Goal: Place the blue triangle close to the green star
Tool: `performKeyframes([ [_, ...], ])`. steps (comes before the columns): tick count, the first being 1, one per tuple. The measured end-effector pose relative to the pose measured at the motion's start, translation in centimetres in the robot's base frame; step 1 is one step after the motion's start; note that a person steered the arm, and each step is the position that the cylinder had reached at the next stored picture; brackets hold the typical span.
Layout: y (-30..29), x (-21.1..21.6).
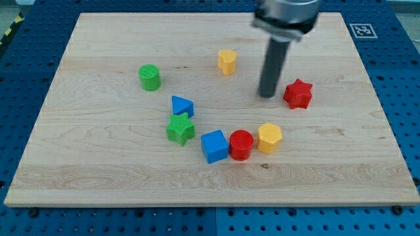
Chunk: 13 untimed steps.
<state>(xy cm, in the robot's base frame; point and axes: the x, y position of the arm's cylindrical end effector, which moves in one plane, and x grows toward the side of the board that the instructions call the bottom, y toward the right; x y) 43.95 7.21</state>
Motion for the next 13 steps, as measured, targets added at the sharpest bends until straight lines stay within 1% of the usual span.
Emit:
performKeyframes([
  [1,-7.7,3.4],
  [2,-13.4,3.9],
  [5,-16.3,3.9],
  [6,-13.4,3.9],
  [7,-11.1,1.5],
  [8,-12.5,-0.5],
  [9,-16.4,-0.5],
  [10,-18.7,-0.5],
  [11,-18.8,0.1],
  [12,-18.8,1.8],
  [13,-19.6,2.1],
])
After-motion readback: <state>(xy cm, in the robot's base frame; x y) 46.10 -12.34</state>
